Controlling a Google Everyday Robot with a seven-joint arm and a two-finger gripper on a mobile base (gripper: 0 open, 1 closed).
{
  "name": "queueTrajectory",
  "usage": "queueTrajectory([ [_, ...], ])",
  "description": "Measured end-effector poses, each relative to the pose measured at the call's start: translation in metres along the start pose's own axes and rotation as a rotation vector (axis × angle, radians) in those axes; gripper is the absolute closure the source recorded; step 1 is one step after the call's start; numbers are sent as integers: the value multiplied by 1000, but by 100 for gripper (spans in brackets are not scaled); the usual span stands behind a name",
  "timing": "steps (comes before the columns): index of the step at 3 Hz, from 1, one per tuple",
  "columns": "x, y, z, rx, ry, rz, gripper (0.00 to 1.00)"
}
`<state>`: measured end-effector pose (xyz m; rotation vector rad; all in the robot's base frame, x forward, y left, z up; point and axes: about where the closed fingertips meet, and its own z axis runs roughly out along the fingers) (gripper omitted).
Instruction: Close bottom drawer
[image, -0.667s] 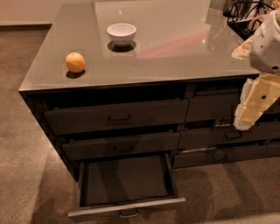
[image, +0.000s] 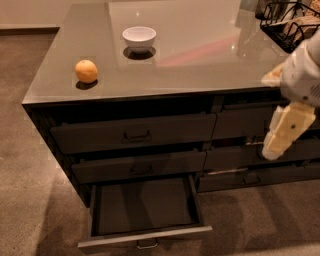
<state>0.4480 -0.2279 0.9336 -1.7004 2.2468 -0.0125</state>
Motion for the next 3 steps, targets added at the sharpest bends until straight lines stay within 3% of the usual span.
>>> queueTrajectory([
  [1,32,8,64,-37,14,42,0],
  [3,32,9,92,-80,-9,18,0],
])
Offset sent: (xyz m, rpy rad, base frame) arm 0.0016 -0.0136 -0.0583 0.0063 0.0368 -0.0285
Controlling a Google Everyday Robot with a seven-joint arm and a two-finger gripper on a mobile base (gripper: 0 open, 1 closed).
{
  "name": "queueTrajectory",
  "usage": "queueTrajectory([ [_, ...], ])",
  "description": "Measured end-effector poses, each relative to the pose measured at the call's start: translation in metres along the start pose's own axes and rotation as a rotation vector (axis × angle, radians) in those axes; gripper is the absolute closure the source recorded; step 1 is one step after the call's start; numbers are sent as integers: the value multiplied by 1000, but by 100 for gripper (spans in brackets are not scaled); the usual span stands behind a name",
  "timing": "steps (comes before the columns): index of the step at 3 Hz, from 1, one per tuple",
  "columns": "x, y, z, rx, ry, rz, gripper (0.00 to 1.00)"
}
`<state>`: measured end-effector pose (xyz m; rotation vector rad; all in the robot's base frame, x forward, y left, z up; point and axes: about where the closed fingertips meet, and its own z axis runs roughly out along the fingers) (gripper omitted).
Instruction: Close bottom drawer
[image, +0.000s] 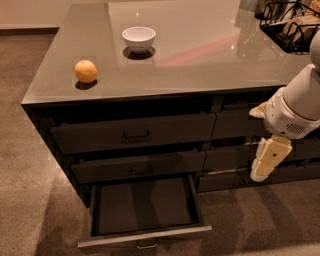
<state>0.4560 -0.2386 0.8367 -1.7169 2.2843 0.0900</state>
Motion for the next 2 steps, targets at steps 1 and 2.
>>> queueTrajectory([
  [1,9,21,73,-95,-99,-27,0],
  [2,33,52,148,-111,-199,-57,0],
])
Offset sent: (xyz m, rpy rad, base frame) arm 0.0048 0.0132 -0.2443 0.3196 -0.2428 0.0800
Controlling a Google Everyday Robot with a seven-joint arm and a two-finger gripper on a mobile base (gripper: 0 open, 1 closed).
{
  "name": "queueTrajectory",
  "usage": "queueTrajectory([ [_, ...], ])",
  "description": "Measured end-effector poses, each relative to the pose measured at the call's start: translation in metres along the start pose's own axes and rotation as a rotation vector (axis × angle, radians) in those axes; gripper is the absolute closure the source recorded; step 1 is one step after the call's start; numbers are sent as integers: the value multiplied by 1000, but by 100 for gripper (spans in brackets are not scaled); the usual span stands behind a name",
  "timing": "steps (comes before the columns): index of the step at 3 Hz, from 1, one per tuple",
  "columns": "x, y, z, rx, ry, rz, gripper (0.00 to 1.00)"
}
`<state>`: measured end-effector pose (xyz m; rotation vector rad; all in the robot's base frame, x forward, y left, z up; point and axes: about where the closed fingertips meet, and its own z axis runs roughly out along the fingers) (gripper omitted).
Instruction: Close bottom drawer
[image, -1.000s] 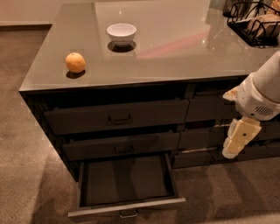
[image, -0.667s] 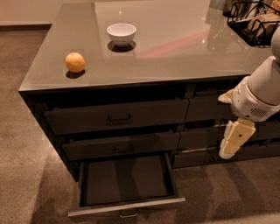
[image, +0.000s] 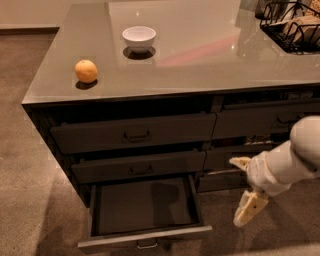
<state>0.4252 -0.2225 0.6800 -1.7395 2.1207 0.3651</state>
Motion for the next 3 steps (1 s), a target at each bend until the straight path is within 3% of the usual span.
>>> queueTrajectory([
  [1,10,-16,16,85,-34,-21,0],
  [2,9,-18,15,91,-34,-20,0],
  [3,15,-21,39,71,-69,-16,0],
])
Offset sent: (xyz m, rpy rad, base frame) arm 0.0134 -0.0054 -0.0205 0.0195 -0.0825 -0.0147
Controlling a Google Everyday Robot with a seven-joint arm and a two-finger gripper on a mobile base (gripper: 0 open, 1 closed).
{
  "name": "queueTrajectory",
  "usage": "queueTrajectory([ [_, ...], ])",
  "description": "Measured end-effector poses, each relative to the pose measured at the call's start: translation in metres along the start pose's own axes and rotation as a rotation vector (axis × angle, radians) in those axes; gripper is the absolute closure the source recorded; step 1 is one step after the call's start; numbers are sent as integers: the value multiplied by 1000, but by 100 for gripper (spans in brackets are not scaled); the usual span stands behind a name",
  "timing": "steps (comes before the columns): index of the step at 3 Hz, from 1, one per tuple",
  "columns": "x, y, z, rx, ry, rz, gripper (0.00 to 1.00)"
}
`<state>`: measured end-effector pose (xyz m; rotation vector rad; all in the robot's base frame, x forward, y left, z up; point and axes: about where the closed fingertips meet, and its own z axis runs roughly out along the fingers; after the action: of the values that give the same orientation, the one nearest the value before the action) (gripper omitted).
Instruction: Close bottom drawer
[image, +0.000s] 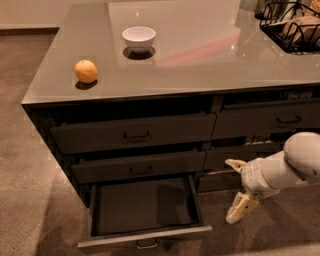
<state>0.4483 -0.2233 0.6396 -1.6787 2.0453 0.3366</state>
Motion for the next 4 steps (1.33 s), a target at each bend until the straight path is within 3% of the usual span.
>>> queueTrajectory([
  [1,24,9,76,-31,-111,-41,0],
  [2,54,29,155,-48,-193,-142,0],
  [3,64,33,174,-36,-230,-189,0],
  [4,64,35,177,-39,-233,-195,0],
])
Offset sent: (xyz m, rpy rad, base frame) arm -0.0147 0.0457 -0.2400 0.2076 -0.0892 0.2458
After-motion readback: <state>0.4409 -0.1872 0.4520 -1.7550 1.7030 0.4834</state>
